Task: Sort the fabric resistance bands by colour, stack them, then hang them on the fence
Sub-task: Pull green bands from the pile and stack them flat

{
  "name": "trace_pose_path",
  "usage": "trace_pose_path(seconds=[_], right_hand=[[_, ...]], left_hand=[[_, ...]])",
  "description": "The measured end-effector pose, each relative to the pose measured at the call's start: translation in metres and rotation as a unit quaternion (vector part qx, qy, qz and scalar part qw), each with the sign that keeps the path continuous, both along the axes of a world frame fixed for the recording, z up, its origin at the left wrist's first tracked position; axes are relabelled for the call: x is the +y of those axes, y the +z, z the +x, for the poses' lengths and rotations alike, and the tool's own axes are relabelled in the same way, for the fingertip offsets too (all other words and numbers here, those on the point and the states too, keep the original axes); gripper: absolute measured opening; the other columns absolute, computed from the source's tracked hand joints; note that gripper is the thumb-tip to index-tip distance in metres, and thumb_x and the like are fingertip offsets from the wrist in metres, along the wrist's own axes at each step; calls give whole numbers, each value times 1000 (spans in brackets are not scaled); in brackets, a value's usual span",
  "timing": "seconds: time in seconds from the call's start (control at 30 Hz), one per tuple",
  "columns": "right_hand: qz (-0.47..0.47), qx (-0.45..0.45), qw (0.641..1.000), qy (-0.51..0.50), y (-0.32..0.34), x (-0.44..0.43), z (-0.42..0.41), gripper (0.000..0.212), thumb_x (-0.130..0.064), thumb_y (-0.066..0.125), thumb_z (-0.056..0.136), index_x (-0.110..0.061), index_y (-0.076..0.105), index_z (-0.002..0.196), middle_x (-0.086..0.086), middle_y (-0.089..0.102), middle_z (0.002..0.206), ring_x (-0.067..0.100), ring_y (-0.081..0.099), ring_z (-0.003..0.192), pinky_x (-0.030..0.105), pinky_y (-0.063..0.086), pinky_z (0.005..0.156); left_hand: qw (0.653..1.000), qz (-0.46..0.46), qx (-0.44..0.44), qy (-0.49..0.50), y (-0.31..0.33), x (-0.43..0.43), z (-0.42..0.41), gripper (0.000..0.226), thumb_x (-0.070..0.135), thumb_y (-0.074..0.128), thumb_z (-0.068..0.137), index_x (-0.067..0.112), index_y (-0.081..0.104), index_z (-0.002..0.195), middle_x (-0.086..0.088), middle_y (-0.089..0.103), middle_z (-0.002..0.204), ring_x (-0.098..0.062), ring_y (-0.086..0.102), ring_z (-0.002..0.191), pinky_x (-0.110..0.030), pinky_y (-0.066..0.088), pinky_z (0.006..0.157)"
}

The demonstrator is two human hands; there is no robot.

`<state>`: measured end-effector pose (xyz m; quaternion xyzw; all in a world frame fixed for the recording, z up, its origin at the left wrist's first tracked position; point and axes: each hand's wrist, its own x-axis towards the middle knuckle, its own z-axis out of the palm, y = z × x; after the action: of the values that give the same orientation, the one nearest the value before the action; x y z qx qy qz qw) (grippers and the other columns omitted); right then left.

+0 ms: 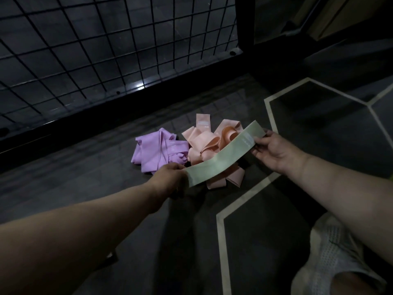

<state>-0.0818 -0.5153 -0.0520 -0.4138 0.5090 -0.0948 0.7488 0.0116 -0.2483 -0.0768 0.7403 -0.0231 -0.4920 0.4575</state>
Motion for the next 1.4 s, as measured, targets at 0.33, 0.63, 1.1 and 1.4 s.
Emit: trace_pose_path(seconds=[0.33, 0.63, 1.1, 1.4], right_hand=[[-82, 88, 992, 42, 19, 17, 10, 8, -24, 61, 97, -20, 64, 103, 6, 68, 106, 19, 67, 94, 35, 56, 72], [-176, 47, 970, 158, 40, 110, 27, 12, -21, 55, 100, -15, 64, 105, 1, 68, 81, 8, 67, 65, 24, 57, 51], [-171, 63, 909, 376, 10, 334, 37, 18, -16, 55, 100, -14, 56, 82, 6, 58, 64, 10, 55, 49, 21, 45, 46], [-210, 59, 887, 407, 7, 372, 44, 19, -18, 60, 97, -17, 53, 79, 4, 59, 69, 15, 59, 56, 36, 51, 63]], left_hand=[[998, -13, -43, 50, 5, 35, 17, 35, -19, 60, 71, 7, 66, 94, -17, 62, 77, -21, 57, 49, -24, 36, 43], [986, -3, -118, 118, 42, 130, 38, 26, -13, 51, 74, 6, 66, 85, -14, 60, 59, -22, 55, 44, -22, 33, 42], [946, 140, -104, 272, 63, 390, -4, 16, -6, 56, 92, 8, 65, 93, -10, 59, 74, -9, 54, 49, -20, 42, 45], [909, 92, -106, 392, 64, 423, -11, 17, 2, 60, 91, 16, 69, 97, -11, 66, 92, -20, 59, 73, -24, 50, 52]])
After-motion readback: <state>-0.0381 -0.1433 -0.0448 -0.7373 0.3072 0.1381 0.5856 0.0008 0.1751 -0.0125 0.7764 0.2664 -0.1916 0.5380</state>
